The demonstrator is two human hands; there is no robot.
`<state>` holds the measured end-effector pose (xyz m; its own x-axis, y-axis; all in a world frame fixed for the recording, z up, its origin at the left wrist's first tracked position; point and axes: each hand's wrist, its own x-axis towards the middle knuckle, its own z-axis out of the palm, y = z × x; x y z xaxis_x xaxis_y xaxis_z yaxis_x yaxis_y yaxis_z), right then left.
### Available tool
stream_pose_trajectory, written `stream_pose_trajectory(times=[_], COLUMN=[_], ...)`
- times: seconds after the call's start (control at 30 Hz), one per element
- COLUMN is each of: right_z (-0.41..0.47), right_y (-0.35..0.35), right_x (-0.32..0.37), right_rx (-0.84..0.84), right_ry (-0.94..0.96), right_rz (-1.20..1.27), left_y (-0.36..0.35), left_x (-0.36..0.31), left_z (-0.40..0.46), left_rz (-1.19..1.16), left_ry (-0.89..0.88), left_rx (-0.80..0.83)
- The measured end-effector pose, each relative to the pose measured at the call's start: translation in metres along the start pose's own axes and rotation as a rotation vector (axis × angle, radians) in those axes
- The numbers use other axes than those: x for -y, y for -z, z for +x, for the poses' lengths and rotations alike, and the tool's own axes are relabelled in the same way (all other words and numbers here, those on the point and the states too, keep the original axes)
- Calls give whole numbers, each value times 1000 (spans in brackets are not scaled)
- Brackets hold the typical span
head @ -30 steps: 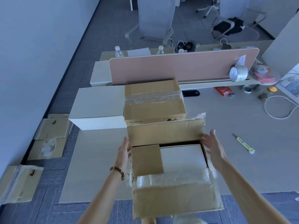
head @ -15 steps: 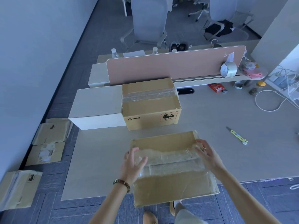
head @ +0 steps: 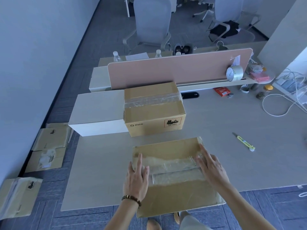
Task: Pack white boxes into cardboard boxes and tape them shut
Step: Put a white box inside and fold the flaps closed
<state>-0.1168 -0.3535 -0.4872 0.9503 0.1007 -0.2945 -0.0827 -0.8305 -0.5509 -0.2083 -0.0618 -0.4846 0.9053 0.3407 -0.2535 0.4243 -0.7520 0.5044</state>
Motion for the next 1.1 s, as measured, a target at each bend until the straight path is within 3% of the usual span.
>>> stream_pose_trajectory(times=[0.63, 1.1], right_z=[67, 109], right_y=[20, 35], right_x=[5, 7], right_rx=[-17, 56], right_ry=[-68, -60], right_rz=[64, 119], left_y=[1, 1], left_x=[-30, -50], left_z=[80, 111], left_rz=[-42, -48], left_ry=[-102, -18], left_rx=[12, 25])
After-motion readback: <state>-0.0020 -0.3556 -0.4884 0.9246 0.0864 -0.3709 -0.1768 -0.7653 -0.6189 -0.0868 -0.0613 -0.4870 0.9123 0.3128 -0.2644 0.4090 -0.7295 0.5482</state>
